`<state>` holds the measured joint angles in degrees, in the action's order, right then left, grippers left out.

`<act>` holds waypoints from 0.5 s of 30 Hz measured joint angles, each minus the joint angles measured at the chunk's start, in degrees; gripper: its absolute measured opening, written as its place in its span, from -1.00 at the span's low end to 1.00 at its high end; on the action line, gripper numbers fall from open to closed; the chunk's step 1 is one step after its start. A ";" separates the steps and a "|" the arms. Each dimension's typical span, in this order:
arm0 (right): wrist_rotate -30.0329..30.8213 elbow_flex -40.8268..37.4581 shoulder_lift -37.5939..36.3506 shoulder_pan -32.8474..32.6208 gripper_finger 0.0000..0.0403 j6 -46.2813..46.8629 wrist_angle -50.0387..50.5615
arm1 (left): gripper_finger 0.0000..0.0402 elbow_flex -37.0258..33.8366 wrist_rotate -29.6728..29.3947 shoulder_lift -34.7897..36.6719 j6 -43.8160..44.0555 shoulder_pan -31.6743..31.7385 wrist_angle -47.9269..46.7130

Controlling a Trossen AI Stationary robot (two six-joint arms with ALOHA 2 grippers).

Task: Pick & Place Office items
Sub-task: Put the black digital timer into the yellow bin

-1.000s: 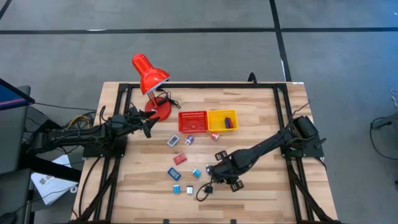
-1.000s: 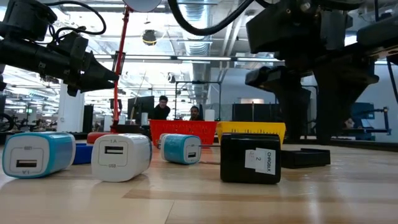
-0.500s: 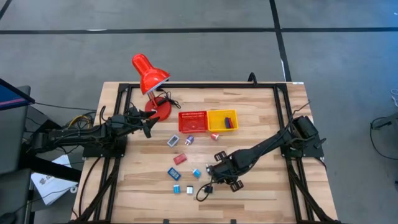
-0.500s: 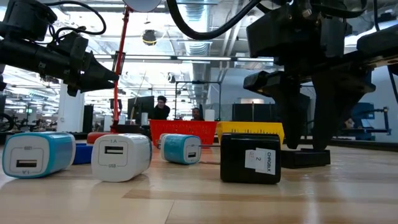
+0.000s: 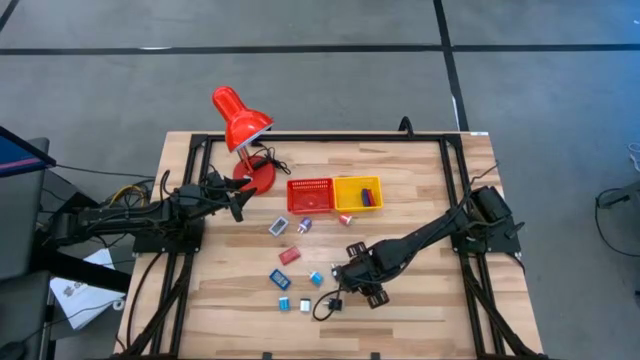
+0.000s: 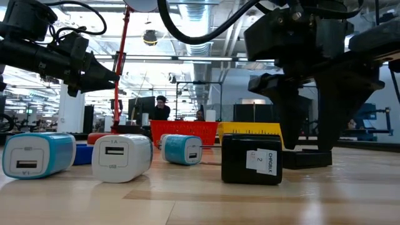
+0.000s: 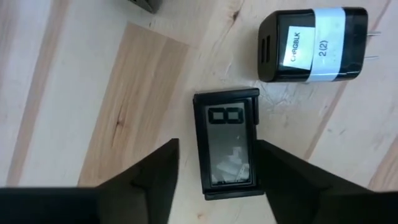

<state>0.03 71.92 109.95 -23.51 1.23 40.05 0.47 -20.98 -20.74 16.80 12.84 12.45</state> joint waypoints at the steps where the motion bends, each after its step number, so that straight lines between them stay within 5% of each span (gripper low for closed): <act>1: 0.00 0.00 0.00 -0.03 0.08 -0.01 0.10 | -0.03 0.00 -0.02 0.00 0.00 0.01 0.00; 6: 0.00 0.00 0.00 -0.18 0.28 -0.18 0.18 | -0.03 0.00 -0.02 -0.02 0.00 0.01 0.00; 15: 0.25 0.00 0.00 -1.29 0.29 -0.31 0.18 | -0.03 0.00 -0.01 0.00 0.00 -0.01 -0.02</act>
<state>0.28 71.92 109.95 -24.80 0.93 40.23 0.47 -20.99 -20.74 16.80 12.82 12.43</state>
